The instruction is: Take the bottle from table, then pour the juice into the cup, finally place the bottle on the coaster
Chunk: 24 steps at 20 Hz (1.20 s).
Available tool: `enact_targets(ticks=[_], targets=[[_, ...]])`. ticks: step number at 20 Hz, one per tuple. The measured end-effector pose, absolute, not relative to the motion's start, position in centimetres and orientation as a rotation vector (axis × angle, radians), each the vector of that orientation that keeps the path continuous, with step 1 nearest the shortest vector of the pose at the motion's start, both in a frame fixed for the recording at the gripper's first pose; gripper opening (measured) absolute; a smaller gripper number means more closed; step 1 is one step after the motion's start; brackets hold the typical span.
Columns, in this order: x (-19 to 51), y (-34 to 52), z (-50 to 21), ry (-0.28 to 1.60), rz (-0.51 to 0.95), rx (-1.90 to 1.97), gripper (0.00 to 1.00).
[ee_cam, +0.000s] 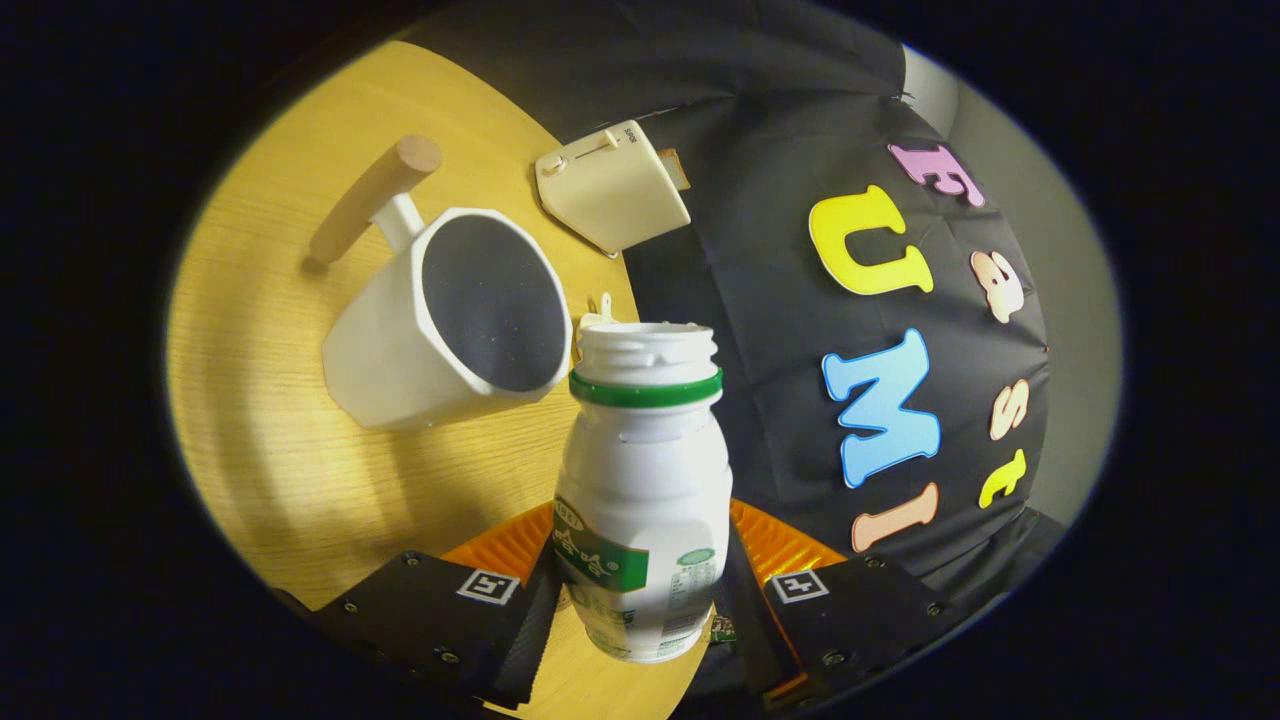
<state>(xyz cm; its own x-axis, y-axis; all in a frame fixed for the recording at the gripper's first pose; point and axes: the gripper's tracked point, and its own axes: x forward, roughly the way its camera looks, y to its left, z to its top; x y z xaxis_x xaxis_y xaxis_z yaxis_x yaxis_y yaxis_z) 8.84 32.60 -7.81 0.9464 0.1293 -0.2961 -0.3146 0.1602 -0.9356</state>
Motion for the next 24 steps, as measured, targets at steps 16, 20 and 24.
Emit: enact_targets(ticks=[16, 20, 24], targets=[[9.8, 33.0, -6.2, 0.084, 0.264, -1.602, 0.76], [9.8, 33.2, -6.0, 0.081, 0.272, -1.614, 0.76], [9.9, 33.1, -5.2, 0.059, 0.244, -1.672, 0.76]])
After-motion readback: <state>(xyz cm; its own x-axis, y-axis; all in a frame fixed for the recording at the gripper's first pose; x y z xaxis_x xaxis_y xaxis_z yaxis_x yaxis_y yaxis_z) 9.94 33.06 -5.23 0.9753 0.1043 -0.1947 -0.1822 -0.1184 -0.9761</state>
